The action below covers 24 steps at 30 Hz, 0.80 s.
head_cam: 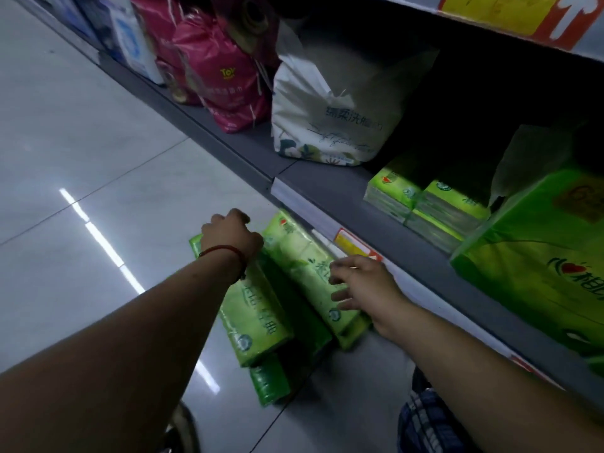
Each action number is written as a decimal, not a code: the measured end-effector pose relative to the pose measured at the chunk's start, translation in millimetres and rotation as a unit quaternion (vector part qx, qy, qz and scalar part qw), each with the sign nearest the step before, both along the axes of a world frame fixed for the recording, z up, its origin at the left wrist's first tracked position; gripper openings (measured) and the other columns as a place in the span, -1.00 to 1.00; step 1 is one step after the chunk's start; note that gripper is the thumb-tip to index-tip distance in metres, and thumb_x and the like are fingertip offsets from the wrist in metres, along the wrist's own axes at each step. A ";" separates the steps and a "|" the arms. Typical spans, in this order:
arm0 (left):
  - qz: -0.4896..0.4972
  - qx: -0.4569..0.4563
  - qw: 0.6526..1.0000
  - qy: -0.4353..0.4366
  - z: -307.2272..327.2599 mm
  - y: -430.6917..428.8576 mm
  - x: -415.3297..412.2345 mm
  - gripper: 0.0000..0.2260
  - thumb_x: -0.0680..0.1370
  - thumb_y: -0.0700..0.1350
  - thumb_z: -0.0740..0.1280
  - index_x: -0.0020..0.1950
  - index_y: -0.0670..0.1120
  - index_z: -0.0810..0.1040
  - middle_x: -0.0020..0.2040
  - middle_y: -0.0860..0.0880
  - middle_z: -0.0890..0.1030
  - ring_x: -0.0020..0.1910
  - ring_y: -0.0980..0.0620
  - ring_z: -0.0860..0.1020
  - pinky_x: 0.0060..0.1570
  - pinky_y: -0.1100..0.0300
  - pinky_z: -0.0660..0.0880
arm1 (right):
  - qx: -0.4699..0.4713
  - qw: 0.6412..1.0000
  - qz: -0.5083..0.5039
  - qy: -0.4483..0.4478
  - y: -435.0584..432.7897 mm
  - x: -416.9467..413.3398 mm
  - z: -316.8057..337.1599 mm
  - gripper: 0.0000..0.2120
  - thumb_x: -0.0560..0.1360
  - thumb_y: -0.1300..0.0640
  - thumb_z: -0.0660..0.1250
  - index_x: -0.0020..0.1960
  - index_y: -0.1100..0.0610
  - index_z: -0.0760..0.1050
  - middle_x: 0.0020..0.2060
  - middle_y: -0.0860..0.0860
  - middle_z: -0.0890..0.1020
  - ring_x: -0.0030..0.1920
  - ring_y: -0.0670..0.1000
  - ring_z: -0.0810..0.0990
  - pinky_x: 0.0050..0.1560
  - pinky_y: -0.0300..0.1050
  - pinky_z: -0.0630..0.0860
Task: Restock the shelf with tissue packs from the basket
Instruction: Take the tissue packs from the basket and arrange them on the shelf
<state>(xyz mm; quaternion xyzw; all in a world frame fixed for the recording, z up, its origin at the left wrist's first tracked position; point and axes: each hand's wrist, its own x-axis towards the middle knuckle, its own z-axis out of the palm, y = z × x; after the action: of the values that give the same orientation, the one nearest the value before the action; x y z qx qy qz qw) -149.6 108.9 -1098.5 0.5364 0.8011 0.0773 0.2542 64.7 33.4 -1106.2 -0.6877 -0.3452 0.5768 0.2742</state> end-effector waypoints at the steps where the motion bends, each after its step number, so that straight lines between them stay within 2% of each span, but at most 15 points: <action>1: 0.028 -0.033 0.999 0.018 -1.4 -5.6 -12.2 -0.52 0.54 -0.04 0.41 0.45 -0.04 0.44 0.42 -0.25 0.39 0.41 -0.33 0.34 0.32 -0.12 0.41 | 0.001 0.999 0.038 -0.025 -2.1 -14.4 -5.2 -0.98 0.59 0.15 0.38 0.01 0.07 0.59 -0.09 0.12 0.67 -0.22 0.12 0.63 -0.20 -0.01 0.58; 3: 0.086 -0.073 0.993 0.024 -6.0 -17.8 -32.9 -0.41 0.51 0.01 0.47 0.46 -0.10 0.34 0.44 -0.28 0.29 0.43 -0.36 0.27 0.35 -0.17 0.37 | 0.012 0.990 0.109 -0.085 -3.7 -39.2 -16.3 -0.89 0.54 0.08 0.44 0.06 0.03 0.62 -0.05 0.05 0.69 -0.11 0.10 0.66 -0.05 0.02 0.61; 5: 0.132 -0.094 0.987 0.001 -16.9 -27.8 -52.6 -0.35 0.50 -0.02 0.47 0.48 -0.15 0.25 0.43 -0.28 0.27 0.42 -0.37 0.30 0.35 -0.18 0.41 | 0.024 0.979 0.158 -0.128 -3.1 -58.5 -25.0 -0.72 0.52 0.03 0.48 0.21 0.05 0.63 0.09 0.03 0.69 0.06 0.07 0.66 0.14 0.00 0.59; 6: 0.155 -0.109 0.981 -0.033 -22.0 -32.5 -61.8 -0.34 0.51 -0.04 0.46 0.49 -0.18 0.22 0.41 -0.29 0.30 0.37 -0.37 0.38 0.32 -0.19 0.47 | 0.029 0.973 0.177 -0.143 -2.4 -66.4 -27.7 -0.62 0.52 0.02 0.48 0.30 0.08 0.60 0.17 0.05 0.67 0.16 0.07 0.63 0.22 -0.03 0.55; 8: 0.195 -0.164 0.954 -0.159 -31.5 -41.9 -76.8 -0.40 0.56 -0.07 0.43 0.47 -0.26 0.25 0.33 -0.30 0.42 0.21 -0.35 0.55 0.19 -0.22 0.59 | 0.022 0.965 0.207 -0.157 -0.5 -77.9 -32.9 -0.49 0.54 0.01 0.46 0.44 0.14 0.50 0.29 0.09 0.61 0.27 0.09 0.58 0.27 -0.07 0.50; 9: 0.203 -0.197 0.932 -0.226 -34.2 -47.3 -81.6 -0.48 0.59 -0.09 0.42 0.42 -0.29 0.31 0.31 -0.32 0.46 0.16 -0.36 0.59 0.15 -0.23 0.61 | 0.008 0.963 0.219 -0.157 -0.1 -83.0 -35.5 -0.45 0.55 -0.01 0.44 0.47 0.15 0.45 0.32 0.10 0.59 0.28 0.11 0.57 0.27 -0.06 0.49; 11: 0.195 -0.255 0.892 -0.317 -37.3 -56.1 -84.5 -0.59 0.63 -0.11 0.40 0.38 -0.27 0.38 0.33 -0.36 0.48 0.21 -0.41 0.58 0.17 -0.22 0.59 | -0.015 0.959 0.237 -0.153 0.1 -92.0 -39.9 -0.44 0.55 -0.03 0.43 0.48 0.15 0.44 0.30 0.11 0.59 0.23 0.12 0.60 0.24 -0.02 0.54; 13: 0.174 -0.271 0.873 -0.367 -40.6 -58.9 -81.8 -0.60 0.65 -0.16 0.37 0.41 -0.32 0.40 0.34 -0.37 0.49 0.23 -0.41 0.57 0.12 -0.20 0.60 | -0.017 0.957 0.247 -0.152 -0.9 -98.5 -43.5 -0.59 0.55 0.00 0.43 0.34 0.13 0.54 0.16 0.09 0.66 0.09 0.11 0.66 0.15 0.02 0.60; 15: 0.156 -0.257 0.878 -0.373 -42.2 -58.1 -78.8 -0.65 0.62 -0.22 0.39 0.37 -0.33 0.48 0.27 -0.36 0.56 0.14 -0.37 0.63 -0.06 -0.13 0.66 | -0.006 0.960 0.238 -0.147 -2.6 -103.0 -45.0 -0.71 0.55 0.07 0.43 0.24 0.09 0.58 0.07 0.06 0.68 0.02 0.09 0.67 0.10 0.02 0.63; 18: 0.152 -0.230 0.886 -0.373 -40.6 -59.1 -79.5 -0.71 0.58 -0.30 0.42 0.29 -0.32 0.54 0.19 -0.33 0.63 0.04 -0.32 0.68 -0.24 -0.07 0.69 | 0.006 0.975 0.192 -0.113 -5.3 -106.3 -42.0 -0.63 0.52 0.12 0.47 0.31 0.07 0.55 0.13 0.04 0.68 0.05 0.09 0.67 0.16 0.11 0.63; 21: 0.165 -0.210 0.879 -0.395 -22.0 -59.8 -82.8 -0.72 0.59 -0.33 0.40 0.29 -0.34 0.54 0.18 -0.33 0.64 0.04 -0.31 0.68 -0.21 -0.08 0.67 | 0.021 0.986 0.150 -0.073 -3.9 -106.7 -25.3 -0.50 0.51 0.15 0.50 0.42 0.06 0.48 0.16 0.03 0.65 0.07 0.09 0.67 0.18 0.14 0.63; 24: 0.158 -0.195 0.879 -0.406 14.3 -59.1 -87.8 -0.66 0.55 -0.29 0.46 0.31 -0.32 0.54 0.23 -0.33 0.60 0.14 -0.33 0.65 -0.03 -0.16 0.65 | 0.043 0.988 0.145 -0.030 -2.2 -104.8 5.9 -0.48 0.52 0.18 0.50 0.44 0.09 0.46 0.19 0.07 0.66 0.07 0.10 0.69 0.18 0.14 0.63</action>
<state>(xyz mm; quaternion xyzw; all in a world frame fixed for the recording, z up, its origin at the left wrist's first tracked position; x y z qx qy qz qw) -237.4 49.9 -1084.1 0.2643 0.7006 0.1696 0.6407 -40.2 31.3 -1100.3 -0.6347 -0.4737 0.5746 0.2063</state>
